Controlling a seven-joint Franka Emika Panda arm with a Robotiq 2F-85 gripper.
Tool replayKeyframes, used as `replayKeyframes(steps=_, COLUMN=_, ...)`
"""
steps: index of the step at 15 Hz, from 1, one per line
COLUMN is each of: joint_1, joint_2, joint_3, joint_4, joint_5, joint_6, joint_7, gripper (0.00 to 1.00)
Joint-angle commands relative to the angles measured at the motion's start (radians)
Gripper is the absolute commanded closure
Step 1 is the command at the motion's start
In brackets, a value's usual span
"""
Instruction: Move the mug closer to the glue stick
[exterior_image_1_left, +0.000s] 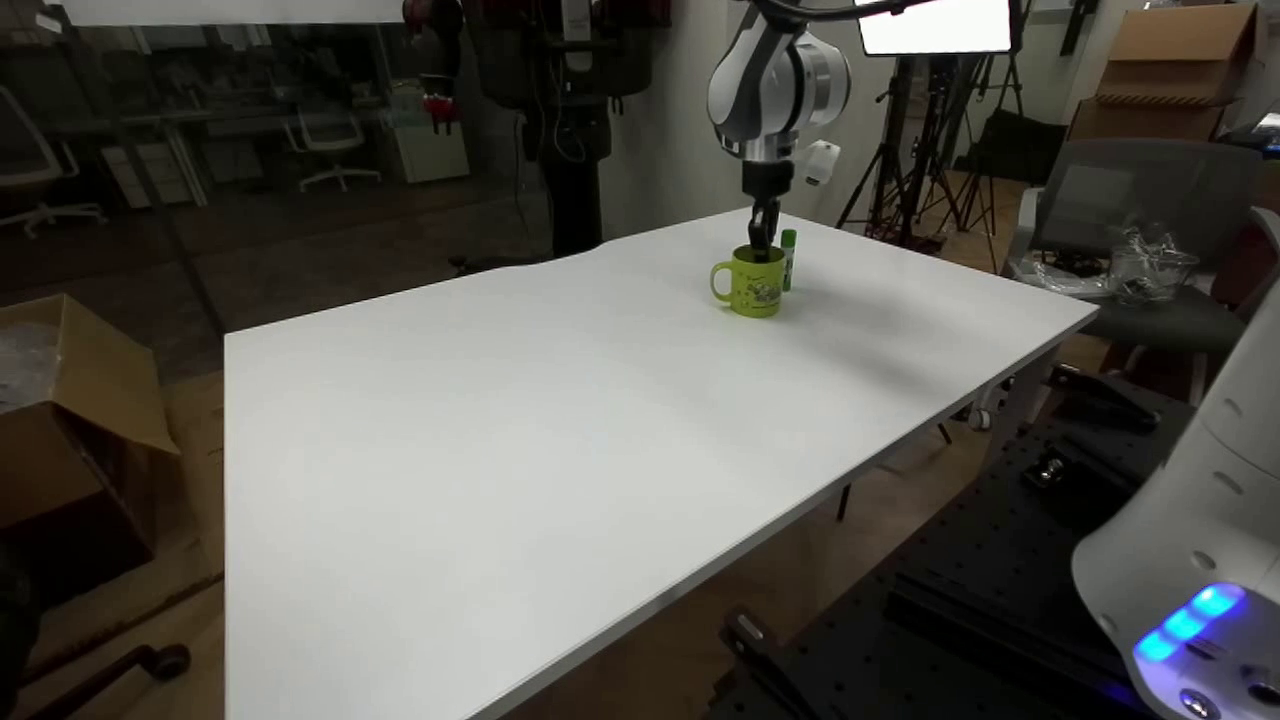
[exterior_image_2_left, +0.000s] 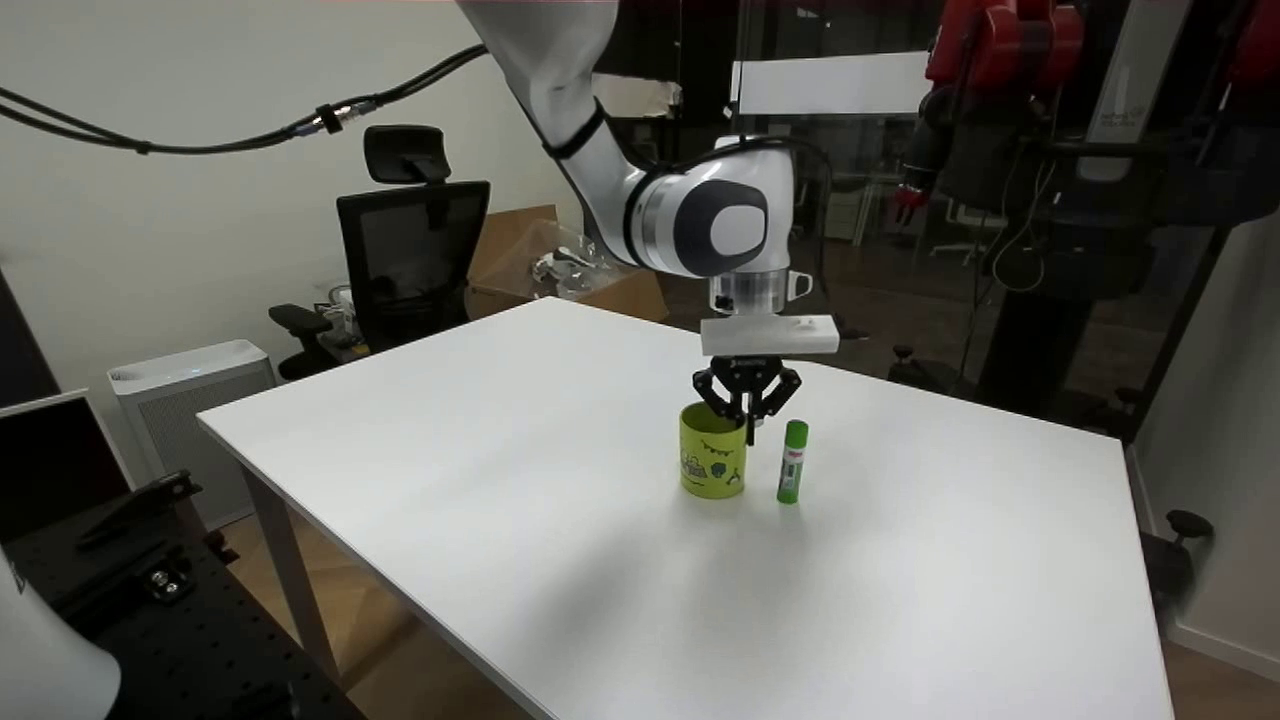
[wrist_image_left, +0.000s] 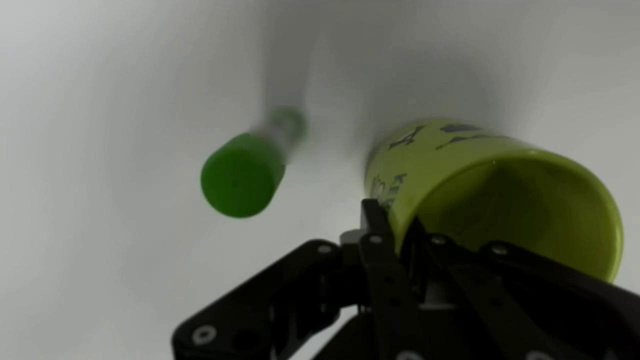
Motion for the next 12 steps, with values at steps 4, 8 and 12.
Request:
replayKeyframes(steps=4, joint_1=-0.006, joint_2=-0.047, joint_3=-0.003, joint_4=-0.054, joint_5=0.023, joint_6=0.01, joint_7=0.032, gripper=0.6)
replayKeyframes(steps=8, joint_1=-0.005, joint_2=-0.047, joint_3=-0.003, joint_4=-0.052, joint_5=0.024, joint_6=0.007, joint_7=0.031, gripper=0.31)
replayKeyframes(steps=12, joint_1=-0.001, joint_2=-0.05, joint_3=-0.005, joint_4=-0.047, joint_5=0.018, joint_6=0.002, joint_7=0.03, gripper=0.06)
